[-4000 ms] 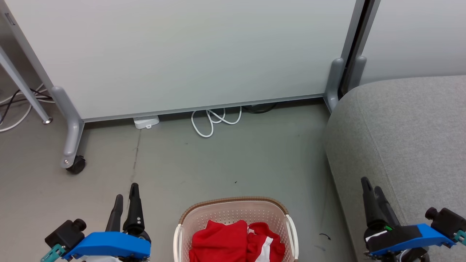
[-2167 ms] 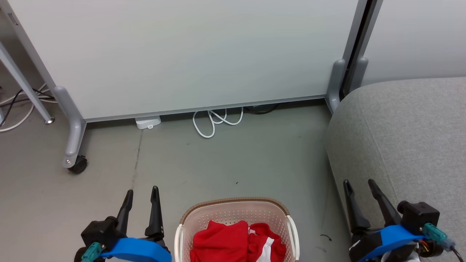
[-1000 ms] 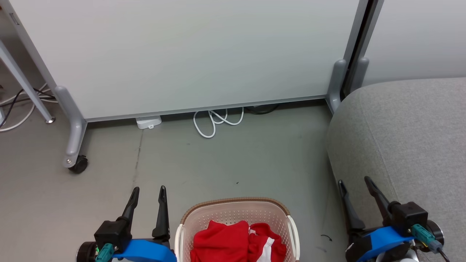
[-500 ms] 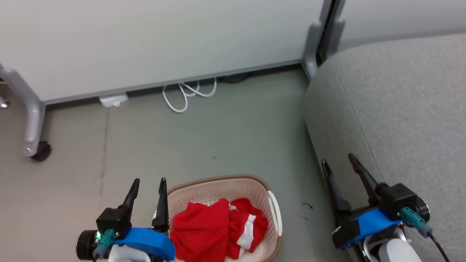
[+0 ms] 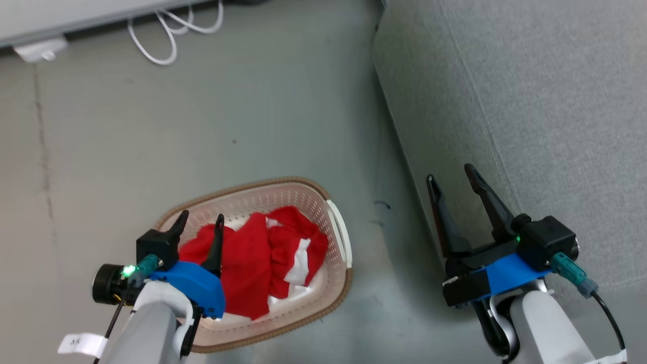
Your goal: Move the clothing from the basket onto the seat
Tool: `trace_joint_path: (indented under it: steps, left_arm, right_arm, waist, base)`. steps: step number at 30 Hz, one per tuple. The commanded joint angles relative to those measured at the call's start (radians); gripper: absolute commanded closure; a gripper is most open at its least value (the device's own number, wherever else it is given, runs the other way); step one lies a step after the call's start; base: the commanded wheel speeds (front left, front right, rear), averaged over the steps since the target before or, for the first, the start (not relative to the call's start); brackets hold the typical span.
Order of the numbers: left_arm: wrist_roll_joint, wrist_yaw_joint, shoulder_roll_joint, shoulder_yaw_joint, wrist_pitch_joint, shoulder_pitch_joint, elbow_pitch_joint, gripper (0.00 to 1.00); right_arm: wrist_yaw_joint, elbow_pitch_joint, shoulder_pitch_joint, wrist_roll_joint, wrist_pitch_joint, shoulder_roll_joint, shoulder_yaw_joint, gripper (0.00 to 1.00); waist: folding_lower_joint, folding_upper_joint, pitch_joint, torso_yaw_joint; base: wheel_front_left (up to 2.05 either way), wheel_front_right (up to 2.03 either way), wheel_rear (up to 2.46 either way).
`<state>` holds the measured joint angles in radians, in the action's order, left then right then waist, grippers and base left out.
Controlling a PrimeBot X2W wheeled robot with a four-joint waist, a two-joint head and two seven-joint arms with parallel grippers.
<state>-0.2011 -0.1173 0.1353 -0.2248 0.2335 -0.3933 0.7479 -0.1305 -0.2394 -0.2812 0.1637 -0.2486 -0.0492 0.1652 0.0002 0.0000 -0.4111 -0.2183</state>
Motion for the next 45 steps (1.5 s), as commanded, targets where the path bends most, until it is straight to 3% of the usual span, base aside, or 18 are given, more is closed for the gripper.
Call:
trace_joint_path:
  steps: [1,20,37,39,40,45]
  left_arm:
    - [0.002,-0.005,0.013,-0.005,-0.004,-0.029,0.022,0.0]
    - [-0.034,-0.003,0.088,-0.092,-0.081,-0.294,0.305,0.0]
    - [-0.048,0.0,0.095,-0.12,-0.208,-0.402,0.464,0.02]
    - [-0.048,0.001,0.095,-0.126,-0.214,-0.406,0.472,0.81]
    - [-0.046,0.001,0.095,-0.128,-0.216,-0.409,0.476,1.0]
    - [-0.054,0.008,0.096,-0.132,-0.223,-0.421,0.493,1.0]
  right_arm:
    - [0.0,-0.003,-0.02,0.008,-0.009,-0.002,0.005,0.0]
    - [0.0,0.068,-0.103,0.095,-0.018,-0.002,0.048,0.0]
    - [0.0,0.093,-0.12,0.132,-0.018,-0.002,0.069,0.0]
    - [0.0,0.091,-0.122,0.136,-0.018,-0.002,0.068,0.0]
    - [0.0,0.09,-0.123,0.138,-0.018,-0.002,0.067,0.0]
    - [0.0,0.087,-0.126,0.142,-0.018,-0.002,0.066,0.0]
  waist:
    - [-0.0002,0.0,-0.097,-0.059]
    - [-0.0002,0.0,-0.366,-0.139]
    - [-0.0002,0.0,-0.438,-0.155]
    - [-0.0002,0.0,-0.439,-0.157]
    - [-0.0002,0.0,-0.439,-0.157]
    - [-0.0002,0.0,-0.438,-0.158]
  base:
    - [0.0,0.0,0.0]
    - [0.0,0.0,0.0]
    - [0.0,0.0,0.0]
    - [0.0,0.0,0.0]
    - [0.0,0.0,0.0]
    - [0.0,0.0,0.0]
